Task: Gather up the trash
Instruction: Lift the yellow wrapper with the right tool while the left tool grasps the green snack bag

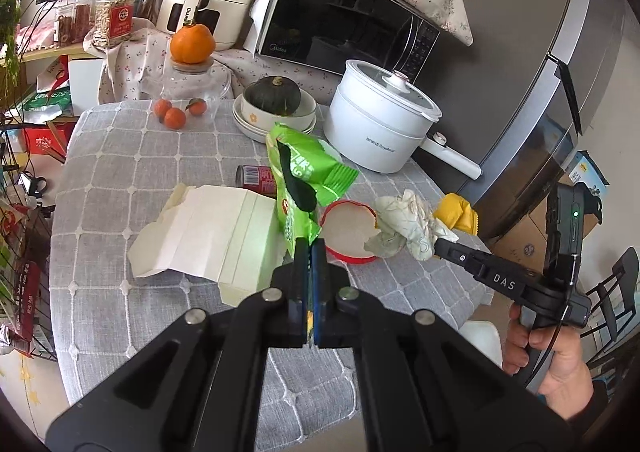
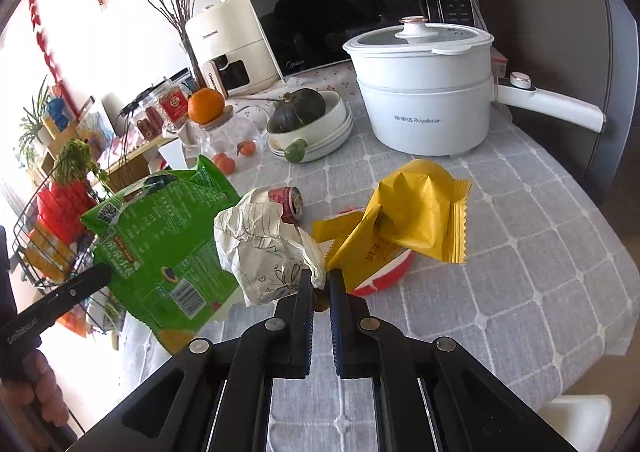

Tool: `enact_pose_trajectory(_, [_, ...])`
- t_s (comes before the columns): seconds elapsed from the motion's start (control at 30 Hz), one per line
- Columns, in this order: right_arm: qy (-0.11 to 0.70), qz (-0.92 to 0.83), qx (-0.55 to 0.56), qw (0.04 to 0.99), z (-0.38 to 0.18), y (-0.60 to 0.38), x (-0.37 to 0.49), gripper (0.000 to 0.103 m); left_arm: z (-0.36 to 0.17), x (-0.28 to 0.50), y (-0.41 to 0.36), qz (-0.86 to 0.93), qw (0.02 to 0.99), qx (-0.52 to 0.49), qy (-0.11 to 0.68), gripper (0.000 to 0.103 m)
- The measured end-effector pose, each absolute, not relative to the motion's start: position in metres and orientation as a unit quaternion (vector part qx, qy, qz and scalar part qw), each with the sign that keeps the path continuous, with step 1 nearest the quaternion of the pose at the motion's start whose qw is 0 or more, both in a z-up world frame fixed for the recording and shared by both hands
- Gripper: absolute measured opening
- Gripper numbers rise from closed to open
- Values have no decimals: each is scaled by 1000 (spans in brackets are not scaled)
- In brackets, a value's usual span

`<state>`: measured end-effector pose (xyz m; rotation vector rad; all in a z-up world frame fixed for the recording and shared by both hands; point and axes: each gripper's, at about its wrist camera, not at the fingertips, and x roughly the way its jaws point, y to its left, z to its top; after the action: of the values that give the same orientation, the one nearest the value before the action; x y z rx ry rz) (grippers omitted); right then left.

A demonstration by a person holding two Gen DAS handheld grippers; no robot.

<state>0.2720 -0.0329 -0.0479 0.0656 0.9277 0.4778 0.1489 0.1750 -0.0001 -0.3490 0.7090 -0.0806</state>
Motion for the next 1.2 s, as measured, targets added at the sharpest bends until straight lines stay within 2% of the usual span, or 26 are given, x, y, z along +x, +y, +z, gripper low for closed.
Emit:
enact_pose_trajectory(0.13, [501,211,32,839,-73,-41,274,16,-4,144,171,-42,920,-167,352,1])
enact_pose_trajectory(0.2, [519,200,41,830,-84,-47,276,28,-7,144,169,-44,920,-161,355,1])
enact_pose_trajectory(0.27, [528,190,60,826,-91,-56,279,51,-11,144,168,-44,918,-157,362,1])
enact_pose_trajectory(0.53, [540,138,69,828,-107,-72,293,52,-16,148,164,-56,911,-174,370,1])
enact_pose_trajectory(0.6, [545,123,68,826,-114,-72,298,50,-15,148,161,-58,912,-169,369,1])
enact_pose_trajectory(0.63, [548,120,66,825,-118,-71,300,41,-15,149,160,-59,913,-165,369,1])
enact_pose_trajectory(0.67, [552,117,61,823,-123,-69,303,20,-14,149,158,-58,914,-161,369,1])
enact_pose_trajectory(0.7, [557,115,56,820,-128,-68,304,7,-13,148,158,-57,915,-157,368,1])
enact_pose_trajectory(0.8, [558,104,57,822,-127,-73,303,5,-7,144,160,-49,920,-151,357,1])
enact_pose_trajectory(1.03, [497,111,66,858,-73,-93,282,5,12,133,162,-63,930,-157,326,1])
enact_pose_trajectory(1.2, [485,113,66,865,-46,-115,260,5,26,124,147,-91,937,-143,306,1])
